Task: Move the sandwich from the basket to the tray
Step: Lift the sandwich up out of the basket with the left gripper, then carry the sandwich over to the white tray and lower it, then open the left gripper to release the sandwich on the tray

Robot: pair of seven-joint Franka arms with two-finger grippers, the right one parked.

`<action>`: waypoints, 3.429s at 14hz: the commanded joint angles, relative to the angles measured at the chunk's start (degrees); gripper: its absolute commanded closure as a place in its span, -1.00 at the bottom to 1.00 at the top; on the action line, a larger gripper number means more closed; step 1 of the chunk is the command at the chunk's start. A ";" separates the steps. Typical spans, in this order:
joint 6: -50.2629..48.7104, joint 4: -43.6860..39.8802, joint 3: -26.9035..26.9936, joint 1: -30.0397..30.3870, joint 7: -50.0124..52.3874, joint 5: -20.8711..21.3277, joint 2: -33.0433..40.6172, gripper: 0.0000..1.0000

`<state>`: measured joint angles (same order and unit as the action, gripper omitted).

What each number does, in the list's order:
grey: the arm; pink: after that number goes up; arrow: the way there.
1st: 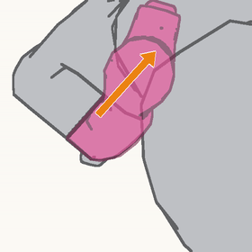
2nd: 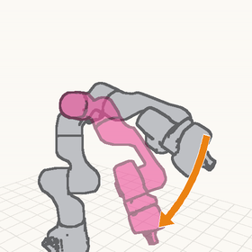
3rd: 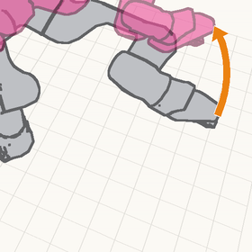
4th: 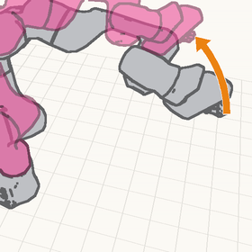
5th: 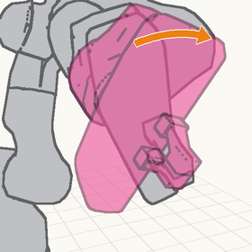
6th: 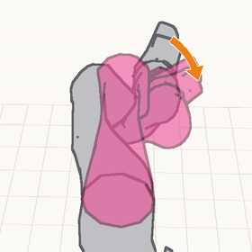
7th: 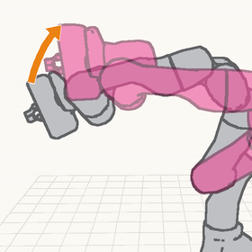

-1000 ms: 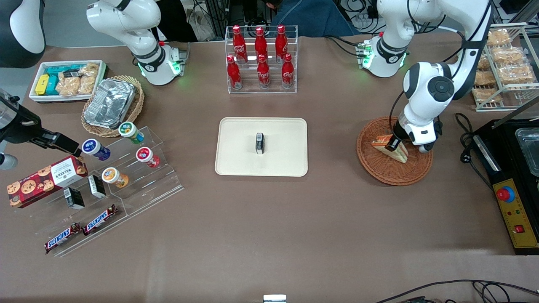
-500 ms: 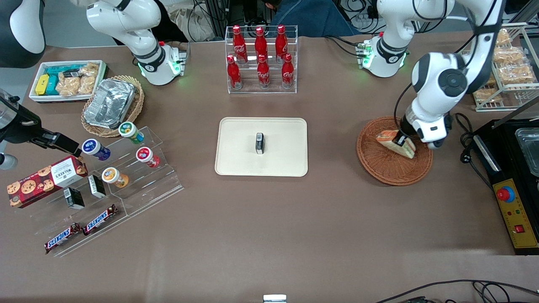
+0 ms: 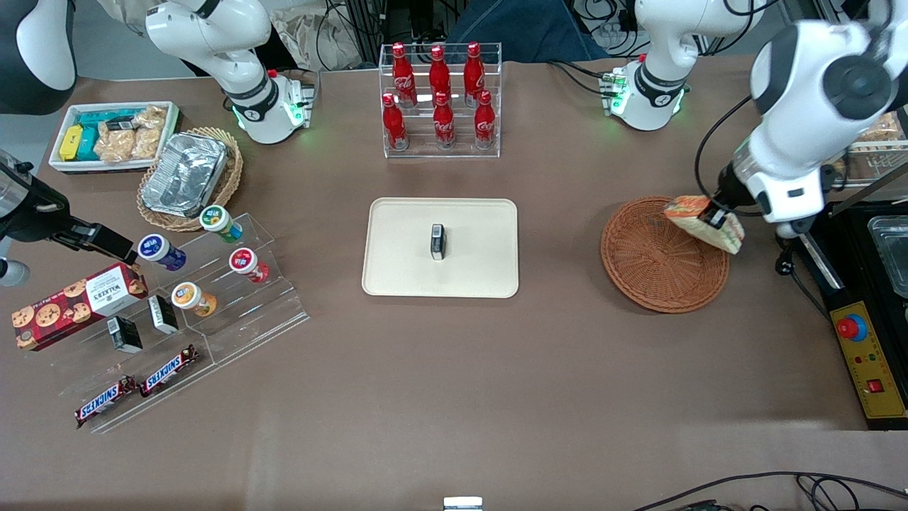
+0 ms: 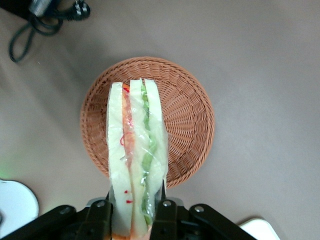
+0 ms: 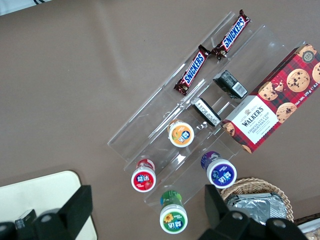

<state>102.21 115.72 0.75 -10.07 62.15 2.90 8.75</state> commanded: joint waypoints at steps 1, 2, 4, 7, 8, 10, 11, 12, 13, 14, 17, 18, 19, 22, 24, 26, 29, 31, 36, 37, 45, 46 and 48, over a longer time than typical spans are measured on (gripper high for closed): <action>-8.14 -9.17 0.21 -0.12 -6.49 0.44 -1.19 0.41; -9.29 -10.76 0.21 -0.12 -8.69 0.09 -1.19 0.41; -10.18 -11.22 -0.92 -0.73 -12.99 -0.09 -0.84 0.40; -11.06 -11.05 -6.98 -0.82 -21.26 0.17 -0.84 0.40; -11.15 -10.70 -8.73 -0.91 -23.80 0.09 -0.84 0.40; -12.29 -10.34 -11.64 -0.91 -30.13 0.00 -1.01 0.40; -12.47 -10.08 -13.30 -0.91 -31.72 0.00 -1.10 0.41; -12.38 -9.90 -15.41 -0.91 -32.00 0.00 -1.54 0.45; -11.86 -9.90 -17.61 -1.09 -31.74 0.00 -2.59 0.49; -10.81 -9.90 -19.45 -2.04 -30.96 0.26 -3.73 0.49; -6.07 -9.99 -19.91 -7.31 -27.18 -0.61 -6.98 0.49; -4.05 -9.90 -19.91 -8.81 -26.65 -1.49 -8.12 0.49; -2.81 -9.90 -19.91 -10.13 -26.64 -2.19 -9.35 0.49; 2.01 -9.64 -19.83 -14.43 -25.68 -3.61 -14.18 0.47; 8.41 -6.58 -19.82 -16.11 -23.49 -3.17 -16.30 0.46; 15.45 -4.11 -19.82 -17.34 -22.08 -2.38 -19.19 0.46; 20.74 -4.10 -19.65 -18.84 -19.18 1.83 -24.73 0.46; 24.08 -3.58 -19.65 -19.19 -17.60 4.64 -27.28 0.46; 31.20 -1.82 -19.47 -20.42 -13.72 10.10 -31.07 0.42; 31.99 -1.64 -19.47 -20.42 -13.72 10.10 -31.51 0.42; 32.18 -0.50 -18.15 -20.51 -12.76 10.19 -31.87 -1.00; 31.39 -0.41 -18.15 -20.16 -12.84 10.19 -31.17 -1.00; 24.14 -1.02 -18.15 -19.55 -13.71 10.11 -27.41 -1.00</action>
<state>131.87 114.19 -17.81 -29.63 47.81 12.00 -23.31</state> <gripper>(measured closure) 0.053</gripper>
